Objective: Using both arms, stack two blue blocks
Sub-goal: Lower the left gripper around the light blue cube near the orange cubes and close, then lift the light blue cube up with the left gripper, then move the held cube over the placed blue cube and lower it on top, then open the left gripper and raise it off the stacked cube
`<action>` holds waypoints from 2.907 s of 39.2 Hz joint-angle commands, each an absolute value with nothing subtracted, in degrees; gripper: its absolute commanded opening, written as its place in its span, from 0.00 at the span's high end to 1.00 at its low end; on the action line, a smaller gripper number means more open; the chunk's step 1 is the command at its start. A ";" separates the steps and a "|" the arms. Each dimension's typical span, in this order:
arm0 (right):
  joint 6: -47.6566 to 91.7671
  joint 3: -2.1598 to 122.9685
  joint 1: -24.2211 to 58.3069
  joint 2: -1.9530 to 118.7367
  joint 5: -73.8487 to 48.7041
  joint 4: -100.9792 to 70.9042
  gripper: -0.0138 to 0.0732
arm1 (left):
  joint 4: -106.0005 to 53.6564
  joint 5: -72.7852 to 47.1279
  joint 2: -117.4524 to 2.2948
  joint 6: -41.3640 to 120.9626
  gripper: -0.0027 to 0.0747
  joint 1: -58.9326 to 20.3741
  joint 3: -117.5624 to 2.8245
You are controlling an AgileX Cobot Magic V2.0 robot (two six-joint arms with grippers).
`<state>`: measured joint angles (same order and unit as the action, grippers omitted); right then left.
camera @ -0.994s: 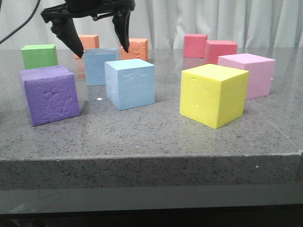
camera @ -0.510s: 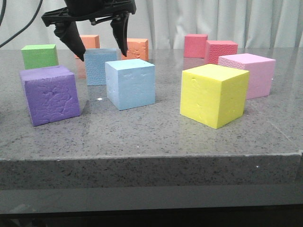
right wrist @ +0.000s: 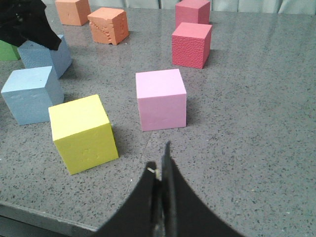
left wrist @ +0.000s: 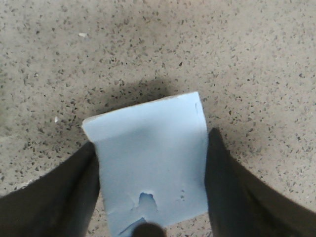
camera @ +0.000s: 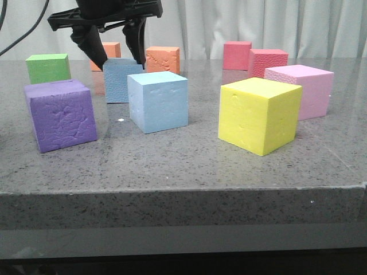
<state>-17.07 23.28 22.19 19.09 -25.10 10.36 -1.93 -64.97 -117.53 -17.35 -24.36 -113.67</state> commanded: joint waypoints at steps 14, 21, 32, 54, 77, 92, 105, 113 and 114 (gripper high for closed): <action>-17.02 24.76 21.83 19.41 -20.45 10.87 0.92 | -1.84 -66.00 -114.09 -17.80 0.59 -24.60 -120.01; -17.02 24.76 21.83 19.41 -20.45 10.87 0.92 | -1.84 -72.17 -114.09 -17.80 0.59 -24.71 -127.09; -17.02 24.76 21.83 19.41 -20.28 10.87 0.92 | -7.39 -72.99 -111.70 -14.77 0.59 -26.46 -129.14; -17.02 24.76 21.83 19.41 -20.34 10.87 0.92 | -7.40 -72.99 -98.77 -13.45 0.59 -32.49 -112.23; -17.02 24.76 21.83 19.41 -21.03 10.87 0.92 | -4.21 -67.61 -98.32 -13.22 0.59 -36.59 -105.60; -17.02 24.76 21.83 19.41 -21.03 10.87 0.92 | -4.21 -64.64 -98.53 -13.22 0.58 -36.59 -102.33; -17.02 24.76 21.83 19.41 -21.03 10.87 0.92 | -4.21 -63.34 -98.53 -13.22 0.27 -36.59 -101.00; -17.02 24.76 21.83 19.41 -21.03 10.87 0.92 | -4.21 -61.57 -98.05 -13.22 0.25 -36.59 -101.27; -17.02 24.76 21.83 19.41 -21.03 10.87 0.92 | -4.21 -61.40 -98.02 -13.22 0.25 -36.59 -101.27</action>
